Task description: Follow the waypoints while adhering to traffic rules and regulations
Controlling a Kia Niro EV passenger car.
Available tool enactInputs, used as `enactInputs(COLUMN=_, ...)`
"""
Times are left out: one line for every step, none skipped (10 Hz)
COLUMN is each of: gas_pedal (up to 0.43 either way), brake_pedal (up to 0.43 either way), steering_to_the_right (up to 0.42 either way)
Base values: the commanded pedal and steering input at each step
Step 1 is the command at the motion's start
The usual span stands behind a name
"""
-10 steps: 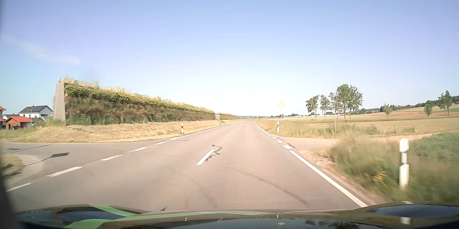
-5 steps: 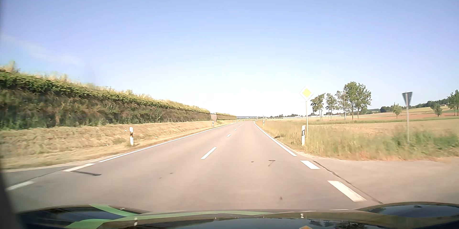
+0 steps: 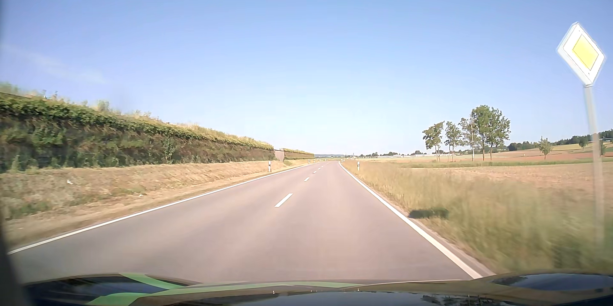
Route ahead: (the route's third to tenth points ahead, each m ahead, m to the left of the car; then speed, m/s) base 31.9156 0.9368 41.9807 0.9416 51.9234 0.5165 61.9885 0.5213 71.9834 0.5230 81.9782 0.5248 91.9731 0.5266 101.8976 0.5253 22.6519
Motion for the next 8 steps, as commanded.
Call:
enactInputs(gas_pedal=0.26, brake_pedal=0.0, steering_to_the_right=0.0)
enactInputs(gas_pedal=0.26, brake_pedal=0.0, steering_to_the_right=0.0)
enactInputs(gas_pedal=0.26, brake_pedal=0.0, steering_to_the_right=0.0)
enactInputs(gas_pedal=0.26, brake_pedal=0.0, steering_to_the_right=0.0)
enactInputs(gas_pedal=0.26, brake_pedal=0.0, steering_to_the_right=-0.001)
enactInputs(gas_pedal=0.26, brake_pedal=0.0, steering_to_the_right=-0.001)
enactInputs(gas_pedal=0.26, brake_pedal=0.0, steering_to_the_right=-0.001)
enactInputs(gas_pedal=0.26, brake_pedal=0.0, steering_to_the_right=0.0)
